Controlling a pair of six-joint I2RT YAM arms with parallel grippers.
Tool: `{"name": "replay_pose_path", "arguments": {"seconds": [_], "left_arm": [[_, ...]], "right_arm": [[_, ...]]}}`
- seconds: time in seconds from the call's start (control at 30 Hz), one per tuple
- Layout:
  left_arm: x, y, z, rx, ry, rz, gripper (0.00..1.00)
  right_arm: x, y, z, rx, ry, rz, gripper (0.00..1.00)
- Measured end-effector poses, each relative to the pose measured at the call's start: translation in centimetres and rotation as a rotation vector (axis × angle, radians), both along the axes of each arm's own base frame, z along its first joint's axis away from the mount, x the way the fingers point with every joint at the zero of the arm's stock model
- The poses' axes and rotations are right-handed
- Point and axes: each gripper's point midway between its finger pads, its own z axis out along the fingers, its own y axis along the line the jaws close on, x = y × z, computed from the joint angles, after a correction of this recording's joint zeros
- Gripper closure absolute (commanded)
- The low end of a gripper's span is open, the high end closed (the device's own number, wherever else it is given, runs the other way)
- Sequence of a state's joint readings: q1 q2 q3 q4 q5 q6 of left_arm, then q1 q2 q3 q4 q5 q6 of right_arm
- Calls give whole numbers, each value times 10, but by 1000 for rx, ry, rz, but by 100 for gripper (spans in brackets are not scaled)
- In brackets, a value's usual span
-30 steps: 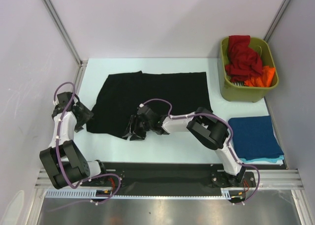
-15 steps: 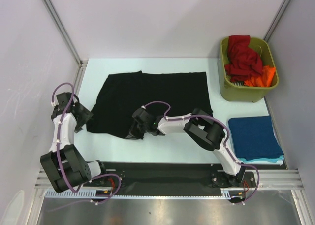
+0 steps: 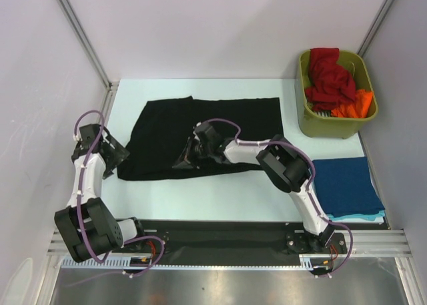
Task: Fold and stack the t-shirts
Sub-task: Flatten the tshirt out
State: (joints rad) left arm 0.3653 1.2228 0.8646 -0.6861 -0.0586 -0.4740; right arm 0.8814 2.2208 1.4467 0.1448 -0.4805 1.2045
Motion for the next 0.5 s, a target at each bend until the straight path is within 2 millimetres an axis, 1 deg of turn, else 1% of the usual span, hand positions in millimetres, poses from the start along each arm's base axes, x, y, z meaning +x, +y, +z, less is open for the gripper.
{"name": "replay_pose_path", "arguments": {"seconds": [0.07, 0.17, 0.23, 0.27, 0.33, 0.4, 0.43, 0.5], "left_arm": [[4, -4, 1, -15, -16, -9, 19], [8, -9, 0, -39, -27, -24, 18], [11, -12, -3, -59, -21, -37, 15], [13, -15, -5, -70, -15, -44, 14], [17, -21, -9, -98, -10, -63, 8], [20, -31, -12, -138, -6, -83, 4], [21, -35, -13, -154, -8, -89, 4], [24, -43, -13, -190, -17, -98, 5]], "right_arm": [[16, 0, 15, 39, -10, 16, 100], [45, 2, 35, 101, -49, 28, 100], [59, 2, 42, 124, -68, 35, 100], [64, 1, 42, 129, -70, 36, 100], [70, 2, 41, 139, -67, 51, 100], [76, 2, 35, 140, -56, 60, 99], [78, 2, 30, 137, -49, 65, 98], [75, -1, 19, 126, -20, 77, 92]]}}
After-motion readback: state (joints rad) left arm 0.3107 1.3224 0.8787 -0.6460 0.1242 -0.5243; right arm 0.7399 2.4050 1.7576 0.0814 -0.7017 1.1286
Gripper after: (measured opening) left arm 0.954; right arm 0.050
